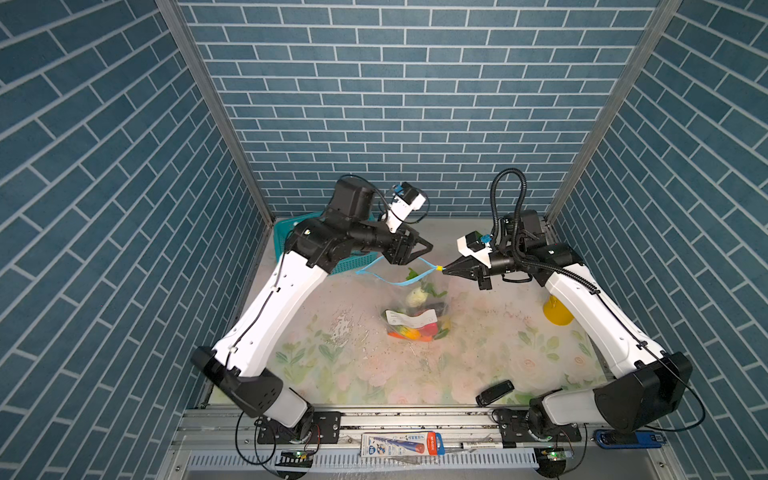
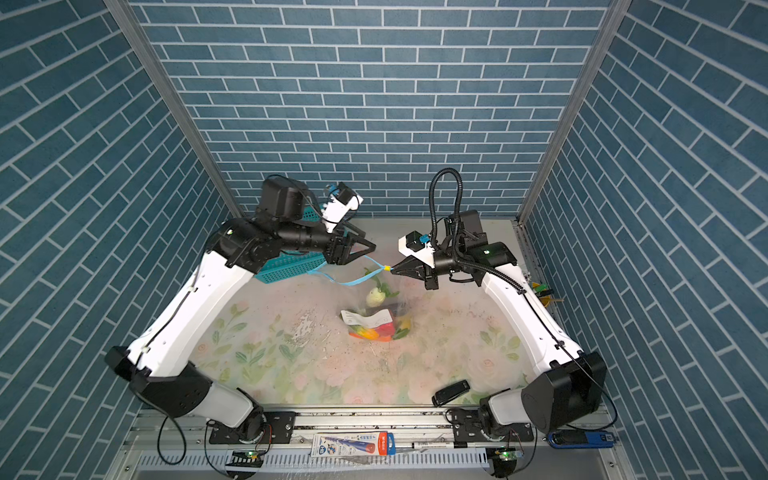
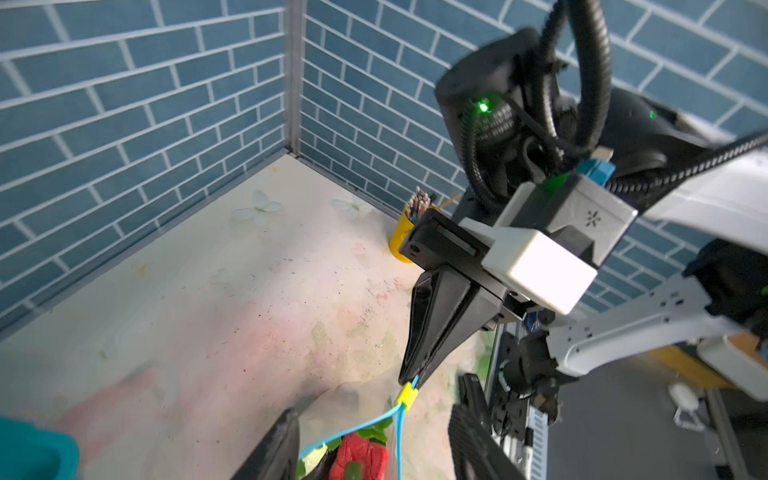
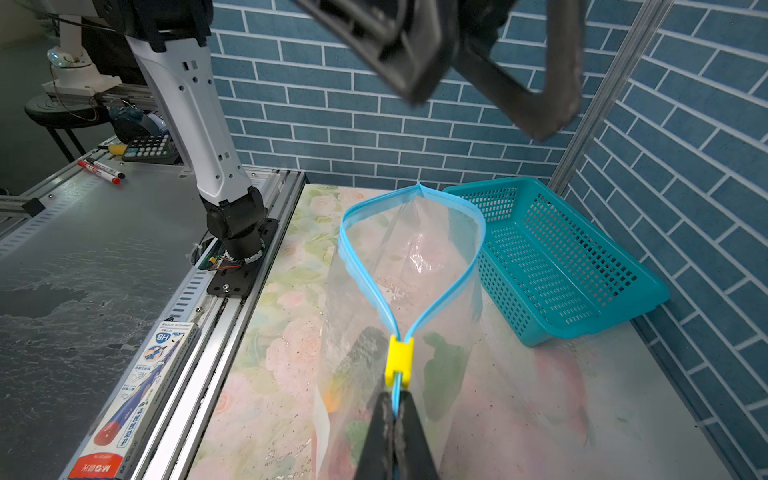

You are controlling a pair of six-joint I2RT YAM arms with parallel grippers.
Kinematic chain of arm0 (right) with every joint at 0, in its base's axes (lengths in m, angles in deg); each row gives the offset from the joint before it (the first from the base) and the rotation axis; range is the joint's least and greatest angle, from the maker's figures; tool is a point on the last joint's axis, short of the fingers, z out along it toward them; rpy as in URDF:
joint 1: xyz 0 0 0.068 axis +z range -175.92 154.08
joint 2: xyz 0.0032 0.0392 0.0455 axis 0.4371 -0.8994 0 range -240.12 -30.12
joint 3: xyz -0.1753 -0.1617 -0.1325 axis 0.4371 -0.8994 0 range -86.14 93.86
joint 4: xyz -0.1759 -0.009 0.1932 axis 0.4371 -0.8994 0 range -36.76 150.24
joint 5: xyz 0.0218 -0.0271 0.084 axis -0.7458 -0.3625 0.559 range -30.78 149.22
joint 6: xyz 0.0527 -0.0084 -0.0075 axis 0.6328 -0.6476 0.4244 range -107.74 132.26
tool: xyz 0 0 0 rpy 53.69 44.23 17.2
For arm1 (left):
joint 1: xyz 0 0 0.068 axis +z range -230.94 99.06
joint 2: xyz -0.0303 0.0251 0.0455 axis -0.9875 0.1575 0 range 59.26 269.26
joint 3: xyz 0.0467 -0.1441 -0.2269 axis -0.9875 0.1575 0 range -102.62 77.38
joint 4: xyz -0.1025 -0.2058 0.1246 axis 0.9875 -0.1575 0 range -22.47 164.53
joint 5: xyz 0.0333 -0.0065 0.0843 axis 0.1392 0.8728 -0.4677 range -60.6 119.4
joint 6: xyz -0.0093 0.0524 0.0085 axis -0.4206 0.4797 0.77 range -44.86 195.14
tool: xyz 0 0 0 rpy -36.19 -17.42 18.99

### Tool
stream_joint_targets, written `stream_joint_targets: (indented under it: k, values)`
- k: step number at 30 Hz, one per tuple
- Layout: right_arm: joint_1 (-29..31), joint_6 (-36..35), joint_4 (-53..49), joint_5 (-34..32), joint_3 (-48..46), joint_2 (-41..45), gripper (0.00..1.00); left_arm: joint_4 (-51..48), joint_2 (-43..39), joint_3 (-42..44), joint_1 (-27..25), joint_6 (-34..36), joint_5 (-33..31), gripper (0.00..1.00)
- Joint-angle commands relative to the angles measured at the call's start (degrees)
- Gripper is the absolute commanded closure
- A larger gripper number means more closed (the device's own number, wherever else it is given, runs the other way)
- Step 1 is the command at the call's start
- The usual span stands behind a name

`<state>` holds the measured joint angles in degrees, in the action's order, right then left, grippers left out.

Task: Place the food in the zip-top bag and seal the zipper
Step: 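Move the right gripper to the zipper's far end while the left gripper holds the bag, then pinch the zipper with the right gripper and slide it along toward the far end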

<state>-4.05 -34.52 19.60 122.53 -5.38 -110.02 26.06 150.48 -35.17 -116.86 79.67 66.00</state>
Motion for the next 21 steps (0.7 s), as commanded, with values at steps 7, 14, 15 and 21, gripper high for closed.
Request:
stream_joint_targets:
  k: [7, 14, 15, 21]
  values:
    - [-3.22, -6.16, -5.47, 6.29, 4.18, 1.11, 1.00, -10.67, 8.69, -11.05, -5.51, 15.11, 2.67, 0.39]
    - [-3.58, -5.95, -5.54, 6.70, 4.24, 1.37, 1.00, -12.60, 11.22, -11.29, -6.57, 17.40, 4.11, 0.46]
    - [-3.59, -5.83, -5.56, 6.74, 4.32, 1.50, 1.00, -12.83, 11.51, -11.41, -6.66, 17.44, 3.77, 0.47]
    - [-3.93, -5.86, -5.49, 7.18, 3.91, 1.76, 1.00, -12.74, 12.16, -10.09, -6.79, 16.99, 1.99, 0.59]
